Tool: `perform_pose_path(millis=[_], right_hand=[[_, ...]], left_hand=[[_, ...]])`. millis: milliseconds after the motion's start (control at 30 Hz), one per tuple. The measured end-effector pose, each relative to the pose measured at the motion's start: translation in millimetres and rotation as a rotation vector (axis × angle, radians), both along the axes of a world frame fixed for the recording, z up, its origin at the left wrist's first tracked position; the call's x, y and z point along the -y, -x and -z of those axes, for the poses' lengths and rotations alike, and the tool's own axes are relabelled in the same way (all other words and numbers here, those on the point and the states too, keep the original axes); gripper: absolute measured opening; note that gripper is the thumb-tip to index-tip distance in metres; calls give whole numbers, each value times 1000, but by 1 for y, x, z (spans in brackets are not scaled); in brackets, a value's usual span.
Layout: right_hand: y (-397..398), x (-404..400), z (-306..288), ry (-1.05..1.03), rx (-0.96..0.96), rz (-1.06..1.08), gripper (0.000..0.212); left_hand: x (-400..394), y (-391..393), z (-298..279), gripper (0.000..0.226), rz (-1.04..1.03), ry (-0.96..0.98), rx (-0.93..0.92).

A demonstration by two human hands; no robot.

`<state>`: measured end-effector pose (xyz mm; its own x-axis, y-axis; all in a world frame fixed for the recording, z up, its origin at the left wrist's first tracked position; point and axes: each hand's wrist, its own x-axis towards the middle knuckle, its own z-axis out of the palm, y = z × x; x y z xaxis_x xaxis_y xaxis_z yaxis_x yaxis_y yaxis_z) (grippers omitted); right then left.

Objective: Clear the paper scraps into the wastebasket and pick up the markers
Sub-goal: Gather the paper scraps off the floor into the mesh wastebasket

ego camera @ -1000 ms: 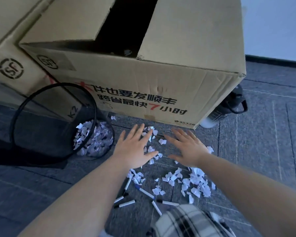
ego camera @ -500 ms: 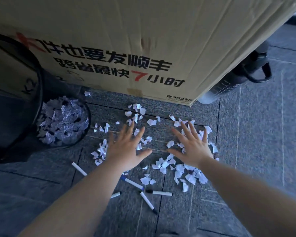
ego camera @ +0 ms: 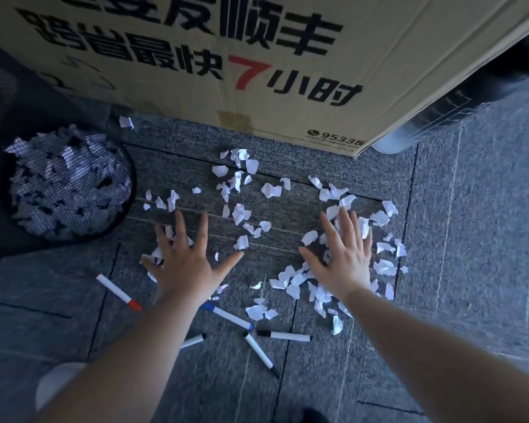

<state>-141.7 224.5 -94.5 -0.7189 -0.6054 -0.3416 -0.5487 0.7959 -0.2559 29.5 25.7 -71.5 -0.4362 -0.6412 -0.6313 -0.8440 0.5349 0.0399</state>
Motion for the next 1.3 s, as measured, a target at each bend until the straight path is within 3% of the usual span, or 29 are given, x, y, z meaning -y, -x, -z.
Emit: perform_pose_path(millis=[200, 333, 467, 733, 833, 967, 1033, 1100, 1300], right_hand=[[-28, 3, 5, 64, 41, -268, 84], [-37, 5, 8, 59, -76, -468, 87], [-40, 5, 14, 126, -215, -625, 71], [-34, 15, 13, 215, -274, -782, 32], [-25, 33, 8, 199, -227, -820, 23], [-18, 51, -3, 35, -48, -795, 16], [-16, 59, -15, -52, 62, -677, 14], [-13, 69, -30, -122, 164, -521, 20], [-1, 96, -81, -50, 272, -333, 19]], left_hand=[[-17, -8, 12, 106, 22, -43, -260], [-30, -7, 18, 105, 207, -85, -382], [-37, -5, 22, 102, 374, -32, -375], [-39, -13, 20, 61, 560, 179, -441], [-38, -9, 16, 41, 617, 130, -453], [-29, 4, 9, 24, 648, -18, -319], [-22, 9, 3, 11, 620, -55, -225], [-14, 9, -3, 13, 588, -82, -159], [22, 17, -50, 17, 472, -50, -221]])
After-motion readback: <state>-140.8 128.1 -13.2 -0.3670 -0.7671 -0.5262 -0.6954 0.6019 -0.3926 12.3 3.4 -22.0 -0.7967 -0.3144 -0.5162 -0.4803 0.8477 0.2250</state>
